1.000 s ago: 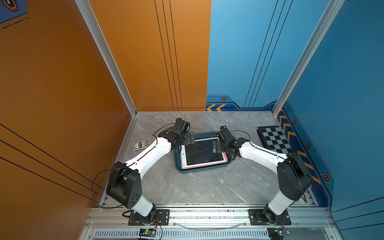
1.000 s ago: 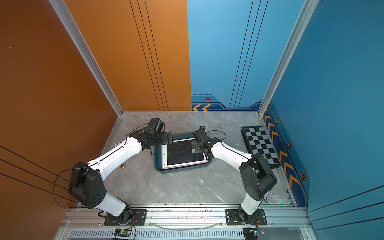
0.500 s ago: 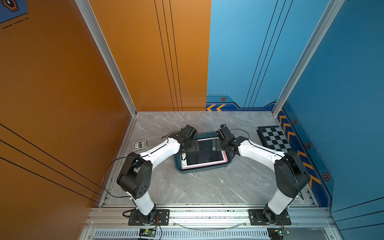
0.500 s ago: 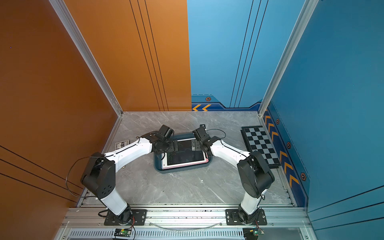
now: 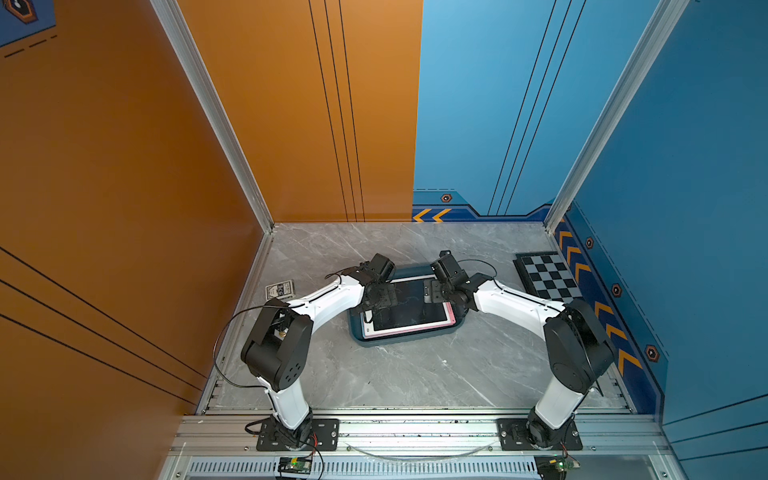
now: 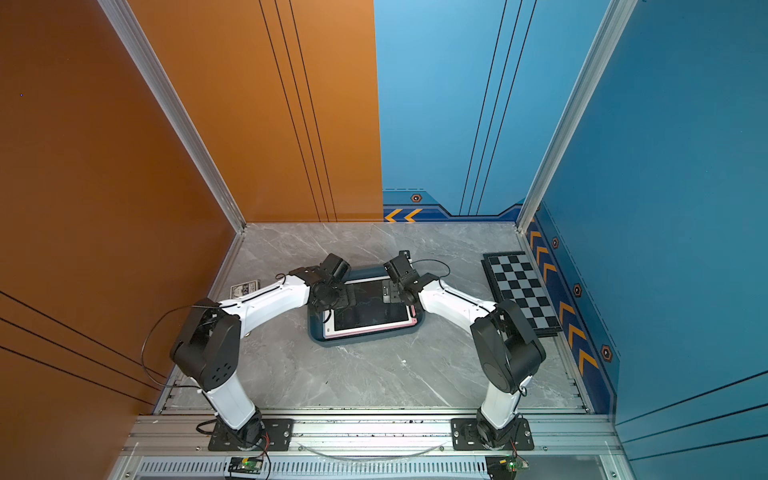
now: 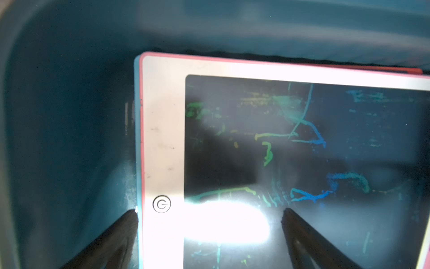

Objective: Take out the writing tablet from the storage box
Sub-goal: Pick up the writing tablet from the storage box.

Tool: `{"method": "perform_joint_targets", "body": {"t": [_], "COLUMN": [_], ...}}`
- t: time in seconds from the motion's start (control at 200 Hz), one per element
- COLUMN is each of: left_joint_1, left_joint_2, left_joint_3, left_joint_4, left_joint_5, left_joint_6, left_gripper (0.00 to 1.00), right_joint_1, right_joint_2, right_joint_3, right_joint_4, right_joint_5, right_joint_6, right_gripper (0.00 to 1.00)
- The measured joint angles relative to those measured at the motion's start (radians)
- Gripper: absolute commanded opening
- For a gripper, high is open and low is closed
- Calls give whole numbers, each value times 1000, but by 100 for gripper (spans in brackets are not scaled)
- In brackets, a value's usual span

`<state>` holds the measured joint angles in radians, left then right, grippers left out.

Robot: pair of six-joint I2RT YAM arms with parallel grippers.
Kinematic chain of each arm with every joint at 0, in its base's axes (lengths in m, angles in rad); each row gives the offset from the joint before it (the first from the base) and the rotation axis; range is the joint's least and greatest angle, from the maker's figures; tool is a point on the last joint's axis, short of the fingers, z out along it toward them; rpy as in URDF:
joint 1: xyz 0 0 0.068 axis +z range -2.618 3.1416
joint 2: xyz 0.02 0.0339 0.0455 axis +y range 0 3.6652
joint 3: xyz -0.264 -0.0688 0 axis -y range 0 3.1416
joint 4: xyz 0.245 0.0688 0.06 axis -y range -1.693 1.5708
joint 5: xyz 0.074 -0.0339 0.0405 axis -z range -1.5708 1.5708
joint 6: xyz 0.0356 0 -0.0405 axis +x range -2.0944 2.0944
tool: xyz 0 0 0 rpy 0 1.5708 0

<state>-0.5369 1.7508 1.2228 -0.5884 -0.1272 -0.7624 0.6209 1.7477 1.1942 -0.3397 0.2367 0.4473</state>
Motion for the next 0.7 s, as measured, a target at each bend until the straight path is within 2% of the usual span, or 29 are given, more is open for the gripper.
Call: {"method": "perform_joint_targets", "body": {"t": [0.28,0.701], "left_joint_1": [0,34], "left_joint_2": [23,-12], "left_joint_3": [-10,-97], "left_joint_4": [6,168], "left_joint_5": [6,95], "left_joint_6": [-5,-2], "left_gripper": [98,98], "right_joint_1": [19,22], "right_joint_2": [34,48], "right_joint_3": [10,10], "right_joint_4": [8,11], "right_joint_5": [-28,-79], "right_joint_6": [8,26], "right_gripper": [99,98]}}
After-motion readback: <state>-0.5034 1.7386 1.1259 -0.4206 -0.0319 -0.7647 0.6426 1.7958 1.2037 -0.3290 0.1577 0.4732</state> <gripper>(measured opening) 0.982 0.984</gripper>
